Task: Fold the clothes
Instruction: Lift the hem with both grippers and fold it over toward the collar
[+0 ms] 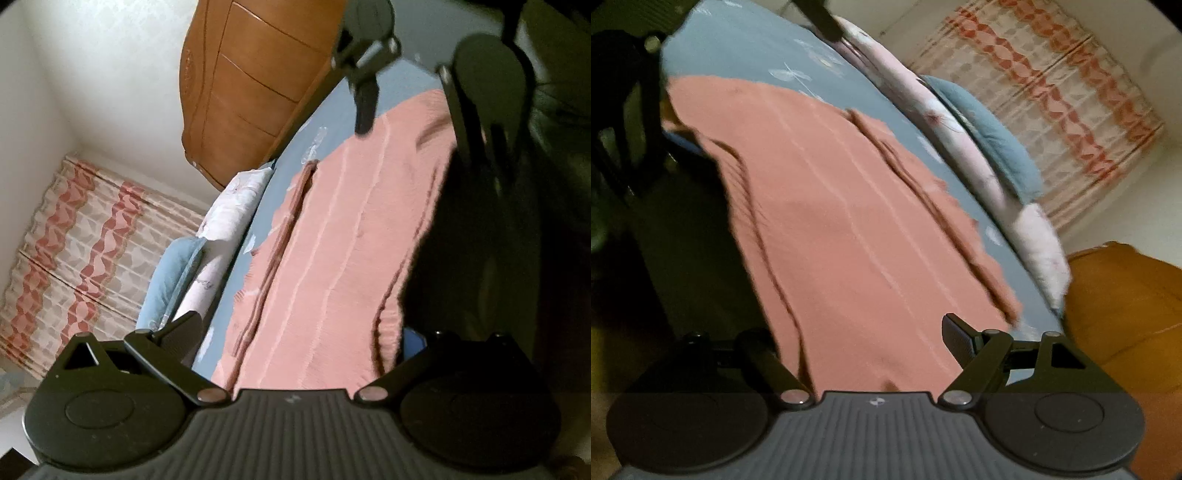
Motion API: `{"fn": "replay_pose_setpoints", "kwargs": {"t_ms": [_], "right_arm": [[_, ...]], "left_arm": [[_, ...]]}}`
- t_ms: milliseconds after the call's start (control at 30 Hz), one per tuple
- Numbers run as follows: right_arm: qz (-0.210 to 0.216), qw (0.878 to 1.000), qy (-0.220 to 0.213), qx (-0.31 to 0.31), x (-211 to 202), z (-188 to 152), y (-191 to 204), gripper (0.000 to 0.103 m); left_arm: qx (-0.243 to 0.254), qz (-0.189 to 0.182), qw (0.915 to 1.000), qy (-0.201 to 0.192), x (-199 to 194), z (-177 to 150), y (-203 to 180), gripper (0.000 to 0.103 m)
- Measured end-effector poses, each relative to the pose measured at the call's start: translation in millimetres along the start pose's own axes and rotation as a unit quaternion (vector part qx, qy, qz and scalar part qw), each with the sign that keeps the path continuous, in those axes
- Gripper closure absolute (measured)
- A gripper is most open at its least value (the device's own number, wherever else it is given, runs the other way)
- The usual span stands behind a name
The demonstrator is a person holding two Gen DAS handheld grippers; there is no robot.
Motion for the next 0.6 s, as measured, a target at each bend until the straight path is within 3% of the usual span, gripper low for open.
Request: {"fn": "replay_pose_setpoints", "kwargs": {"t_ms": [233, 433, 533, 600], "right_arm": [[-0.025, 0.999, 0.033, -0.029, 7.4, -26.3, 2.3, 0.021], [-0.037, 0.999, 0.024, -0.024, 6.2, -26.1, -4.0, 0.021], [-0.023, 1.000, 0.014, -0.009, 4.8, -22.5, -11.4, 0.030], [-0.008, 1.000, 0.010, -0.008, 2.0, -21.6, -12.1, 0.045]], "left_arm": [[0.017, -0.012, 0.9992, 0.034, 5.4, -17.9, -2.4, 0.000], [0.033, -0.027, 0.9964, 0.074, 12.6, -39.3, -7.1, 0.000], [0.035, -0.035, 0.9953, 0.083, 15.9, -44.0, -10.6, 0.000], [0.043, -0.044, 0.9945, 0.084, 16.4, -43.0, -14.1, 0.002]]}}
Point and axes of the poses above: each gripper's, at about its wrist camera, not at the fingertips, and x roughly the way its jaws point, y to its left, z to its top, the point moved 1 cm from there along x, roughly the way its jaws point
